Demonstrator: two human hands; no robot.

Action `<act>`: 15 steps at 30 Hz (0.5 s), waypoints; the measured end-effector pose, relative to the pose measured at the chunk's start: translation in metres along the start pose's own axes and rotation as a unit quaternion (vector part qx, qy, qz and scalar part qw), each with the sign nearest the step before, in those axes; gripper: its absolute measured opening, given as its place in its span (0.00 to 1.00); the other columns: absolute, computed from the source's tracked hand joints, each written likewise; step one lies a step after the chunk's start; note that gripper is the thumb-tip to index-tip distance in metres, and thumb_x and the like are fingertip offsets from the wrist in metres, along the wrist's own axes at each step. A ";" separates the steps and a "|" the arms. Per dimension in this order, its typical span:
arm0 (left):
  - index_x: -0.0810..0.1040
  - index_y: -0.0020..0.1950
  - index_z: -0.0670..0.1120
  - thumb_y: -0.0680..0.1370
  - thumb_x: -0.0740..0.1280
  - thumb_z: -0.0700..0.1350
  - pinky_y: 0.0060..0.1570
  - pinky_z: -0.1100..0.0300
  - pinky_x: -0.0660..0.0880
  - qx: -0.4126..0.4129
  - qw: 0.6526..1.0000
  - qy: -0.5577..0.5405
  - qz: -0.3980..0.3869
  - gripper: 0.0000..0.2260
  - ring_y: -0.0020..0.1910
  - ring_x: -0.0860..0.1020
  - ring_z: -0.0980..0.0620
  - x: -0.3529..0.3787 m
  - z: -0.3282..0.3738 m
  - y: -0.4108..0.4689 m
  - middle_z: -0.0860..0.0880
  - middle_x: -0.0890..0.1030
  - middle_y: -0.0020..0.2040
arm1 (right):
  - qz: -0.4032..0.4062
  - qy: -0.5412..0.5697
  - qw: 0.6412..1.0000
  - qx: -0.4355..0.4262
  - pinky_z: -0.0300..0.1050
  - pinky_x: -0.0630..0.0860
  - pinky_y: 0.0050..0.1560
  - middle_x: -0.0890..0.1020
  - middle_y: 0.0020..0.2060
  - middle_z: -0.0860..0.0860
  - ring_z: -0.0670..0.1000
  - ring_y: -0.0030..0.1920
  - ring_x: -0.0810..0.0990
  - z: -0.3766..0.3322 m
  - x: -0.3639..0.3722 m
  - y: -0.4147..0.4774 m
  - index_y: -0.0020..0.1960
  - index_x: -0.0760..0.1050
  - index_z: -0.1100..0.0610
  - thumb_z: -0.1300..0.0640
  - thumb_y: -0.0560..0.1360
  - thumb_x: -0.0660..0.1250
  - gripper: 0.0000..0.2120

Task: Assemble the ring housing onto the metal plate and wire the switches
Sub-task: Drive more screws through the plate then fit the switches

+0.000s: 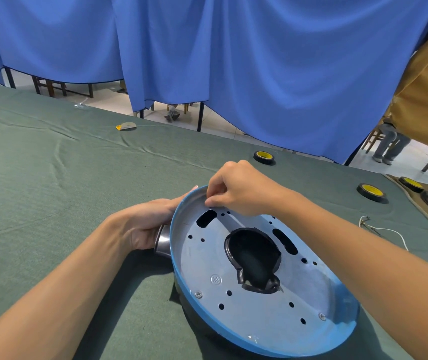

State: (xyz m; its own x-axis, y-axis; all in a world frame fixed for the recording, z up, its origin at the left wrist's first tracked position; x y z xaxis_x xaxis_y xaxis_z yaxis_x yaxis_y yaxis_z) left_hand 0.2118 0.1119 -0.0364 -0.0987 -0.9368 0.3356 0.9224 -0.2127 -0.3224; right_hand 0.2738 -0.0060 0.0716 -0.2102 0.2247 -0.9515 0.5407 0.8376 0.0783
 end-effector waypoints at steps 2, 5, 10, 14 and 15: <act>0.87 0.43 0.43 0.74 0.68 0.52 0.35 0.58 0.79 -0.001 1.000 0.001 0.001 0.14 0.36 0.84 0.49 0.000 0.000 0.000 0.43 0.85 0.42 | -0.010 0.011 1.000 -0.007 0.39 0.79 0.42 0.84 0.36 0.47 0.41 0.39 0.80 -0.003 0.000 0.000 0.42 0.84 0.54 0.62 0.71 0.72 0.04; 0.87 0.45 0.42 0.74 0.69 0.51 0.37 0.56 0.80 -0.003 1.000 0.003 0.000 0.13 0.38 0.84 0.48 -0.002 0.000 0.000 0.42 0.85 0.45 | -0.021 0.018 1.000 -0.013 0.38 0.80 0.42 0.83 0.34 0.44 0.41 0.38 0.81 -0.005 -0.001 0.000 0.43 0.85 0.53 0.67 0.71 0.70 0.10; 0.86 0.46 0.42 0.73 0.70 0.52 0.37 0.55 0.80 0.000 1.000 0.009 0.015 0.14 0.38 0.82 0.48 -0.004 -0.001 0.002 0.42 0.84 0.45 | -0.013 0.020 1.000 -0.017 0.44 0.82 0.46 0.83 0.34 0.44 0.43 0.41 0.83 -0.005 -0.004 0.000 0.45 0.85 0.55 0.69 0.71 0.70 0.11; 0.86 0.45 0.42 0.76 0.68 0.52 0.36 0.56 0.80 -0.009 1.000 -0.009 0.004 0.14 0.38 0.84 0.47 -0.002 -0.002 0.003 0.41 0.85 0.45 | -0.006 0.014 1.000 -0.013 0.42 0.81 0.45 0.81 0.33 0.42 0.42 0.40 0.81 -0.006 -0.003 0.000 0.45 0.85 0.56 0.67 0.70 0.72 0.08; 0.87 0.45 0.42 0.77 0.68 0.51 0.36 0.56 0.80 -0.009 1.000 -0.009 0.004 0.14 0.38 0.84 0.47 -0.002 -0.002 0.002 0.41 0.85 0.44 | -0.008 0.013 1.000 -0.012 0.42 0.81 0.45 0.80 0.33 0.42 0.42 0.40 0.81 -0.007 -0.003 0.001 0.45 0.85 0.56 0.66 0.71 0.72 0.07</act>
State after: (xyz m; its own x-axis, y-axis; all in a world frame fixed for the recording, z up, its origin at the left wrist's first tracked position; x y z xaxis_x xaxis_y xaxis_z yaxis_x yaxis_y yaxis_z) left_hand 0.2136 0.1131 -0.0396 -0.0840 -0.9332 0.3493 0.9164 -0.2101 -0.3408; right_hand 0.2688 -0.0027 0.0763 -0.2406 0.2234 -0.9446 0.5181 0.8525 0.0696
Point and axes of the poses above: each hand's wrist, its own y-axis towards the middle knuckle, its own x-axis out of the palm, z = x × y, the point moved 5 cm from there along y, towards the middle knuckle
